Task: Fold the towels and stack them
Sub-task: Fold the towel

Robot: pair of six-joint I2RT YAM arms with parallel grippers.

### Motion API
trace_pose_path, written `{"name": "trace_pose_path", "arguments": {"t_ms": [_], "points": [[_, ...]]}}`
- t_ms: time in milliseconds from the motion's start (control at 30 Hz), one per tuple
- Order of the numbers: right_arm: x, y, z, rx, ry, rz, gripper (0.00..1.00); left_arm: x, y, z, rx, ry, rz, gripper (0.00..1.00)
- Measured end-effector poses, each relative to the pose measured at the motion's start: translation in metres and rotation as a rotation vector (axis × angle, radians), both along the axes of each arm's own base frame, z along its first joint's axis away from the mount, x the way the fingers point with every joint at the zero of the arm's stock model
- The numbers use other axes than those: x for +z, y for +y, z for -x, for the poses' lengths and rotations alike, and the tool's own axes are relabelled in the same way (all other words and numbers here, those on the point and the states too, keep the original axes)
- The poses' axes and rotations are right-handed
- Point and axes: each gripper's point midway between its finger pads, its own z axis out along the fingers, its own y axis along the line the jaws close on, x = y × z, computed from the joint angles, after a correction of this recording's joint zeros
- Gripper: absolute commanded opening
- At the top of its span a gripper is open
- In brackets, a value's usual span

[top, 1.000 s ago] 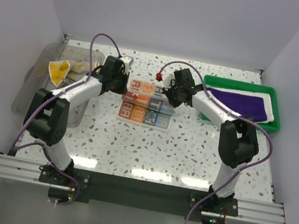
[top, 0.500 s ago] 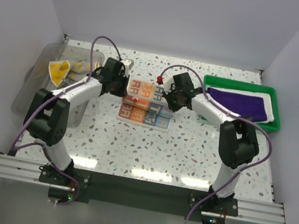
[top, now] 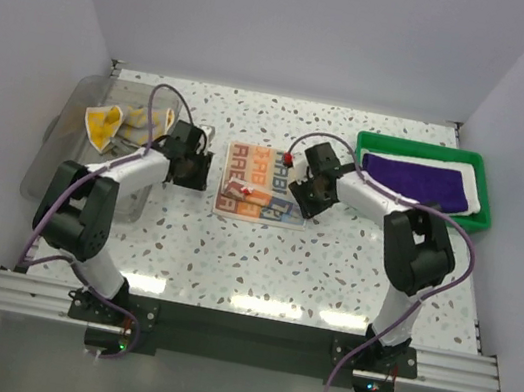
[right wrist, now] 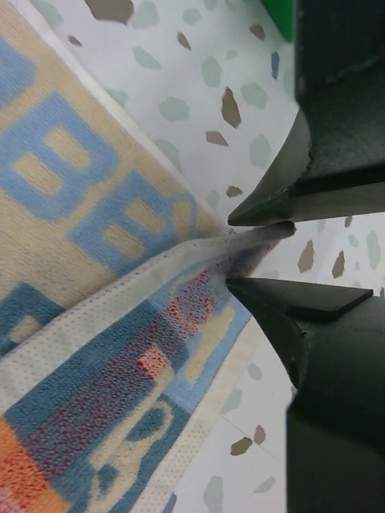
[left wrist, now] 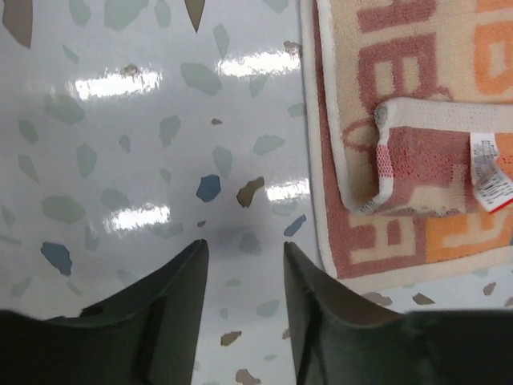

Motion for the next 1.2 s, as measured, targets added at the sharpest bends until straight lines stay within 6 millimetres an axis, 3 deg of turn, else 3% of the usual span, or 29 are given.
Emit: {"name": "trace_pose_path", "arguments": {"t_ms": [200,333,467,633,800,967,1200], "points": [[0.004,0.004,0.039,0.018,0.043,-0.006,0.6,0.025,0.002,0.022,0.03,-0.055,0.048,0.85],[0.028,0.012,0.06,0.052,-0.003,-0.046,0.66,0.046,0.003,0.034,0.053,-0.113,0.092,0.93],[0.051,0.016,0.068,0.054,-0.057,-0.079,0.74,0.049,0.005,0.045,0.076,-0.126,0.113,1.0],[0.073,0.022,0.05,0.032,-0.126,-0.099,0.73,0.037,0.006,0.055,0.114,-0.093,0.132,0.99],[0.091,0.067,0.004,0.076,-0.162,-0.174,0.6,0.027,0.006,0.063,0.145,-0.062,0.151,0.84],[0.079,0.115,-0.034,0.141,-0.141,-0.252,0.55,0.024,0.006,0.066,0.151,-0.058,0.155,0.71],[0.048,0.16,-0.054,0.217,-0.057,-0.345,0.6,0.013,0.009,0.082,0.154,-0.029,0.156,0.7]]}}
